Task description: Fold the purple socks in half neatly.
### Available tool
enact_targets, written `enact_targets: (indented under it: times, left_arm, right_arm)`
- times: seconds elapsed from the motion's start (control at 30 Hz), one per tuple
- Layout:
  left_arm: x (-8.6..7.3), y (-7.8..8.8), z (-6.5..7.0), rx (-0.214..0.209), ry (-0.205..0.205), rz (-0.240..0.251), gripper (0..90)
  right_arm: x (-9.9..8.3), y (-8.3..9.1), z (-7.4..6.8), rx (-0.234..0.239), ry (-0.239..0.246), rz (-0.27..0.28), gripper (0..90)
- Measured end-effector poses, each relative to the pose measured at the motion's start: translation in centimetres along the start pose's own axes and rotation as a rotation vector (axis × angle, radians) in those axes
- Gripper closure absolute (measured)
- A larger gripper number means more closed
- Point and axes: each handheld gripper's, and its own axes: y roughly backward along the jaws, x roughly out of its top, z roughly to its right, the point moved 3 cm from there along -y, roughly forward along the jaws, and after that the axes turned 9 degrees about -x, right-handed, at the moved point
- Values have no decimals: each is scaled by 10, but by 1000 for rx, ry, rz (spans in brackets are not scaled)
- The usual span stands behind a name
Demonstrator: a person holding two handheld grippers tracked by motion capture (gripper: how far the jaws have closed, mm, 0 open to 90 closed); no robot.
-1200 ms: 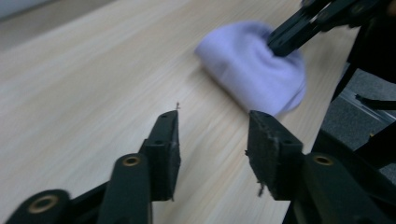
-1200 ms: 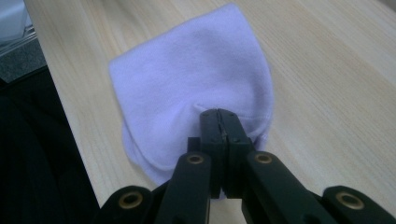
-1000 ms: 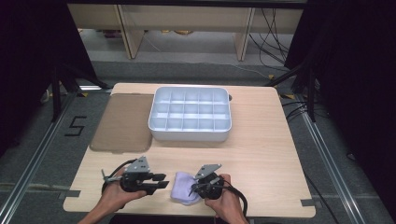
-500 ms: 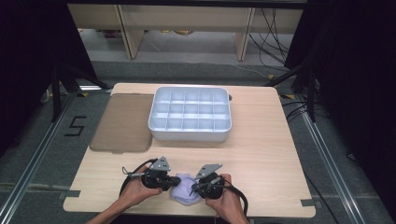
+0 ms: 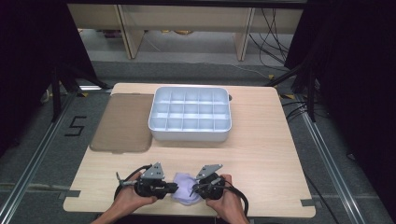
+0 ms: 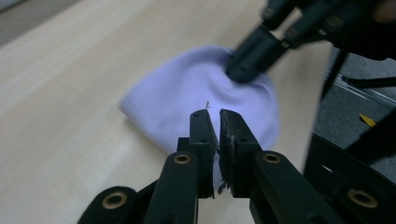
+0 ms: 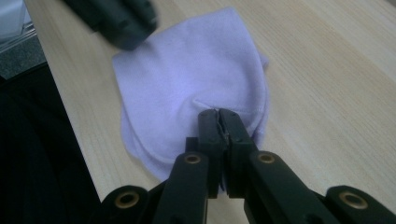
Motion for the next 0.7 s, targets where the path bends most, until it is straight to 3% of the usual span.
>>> enact_targets:
  times: [0.07,0.2,0.27,0.4,0.43,0.5,0.57,0.63,0.67,0.7]
  left_arm:
    - [-11,-6,1,7,-11,-45,826]
    - [-13,-8,-2,2,25,-29,838]
    - [-12,-6,-2,7,1,-48,830]
    - [-7,-1,-2,12,13,-10,793]
    - [-6,2,-4,16,24,2,793]
    - [-3,8,-9,26,66,42,767]
    - [-2,10,-11,23,64,46,763]
    - [-2,12,-13,29,94,58,741]
    - [-3,14,-15,36,88,52,734]
    - [-3,15,-15,36,111,57,721]
  right_arm:
    - [0,0,0,17,12,4,886]
    - [0,0,-1,9,13,6,884]
    - [0,0,-1,18,19,5,882]
    - [2,0,1,16,34,27,864]
    - [3,2,0,23,30,24,863]
    - [7,6,-1,32,43,75,863]
    - [8,8,-1,28,45,71,864]
    - [11,10,-4,32,50,106,864]
    - [12,11,-5,33,48,114,864]
    - [13,13,-7,24,35,94,864]
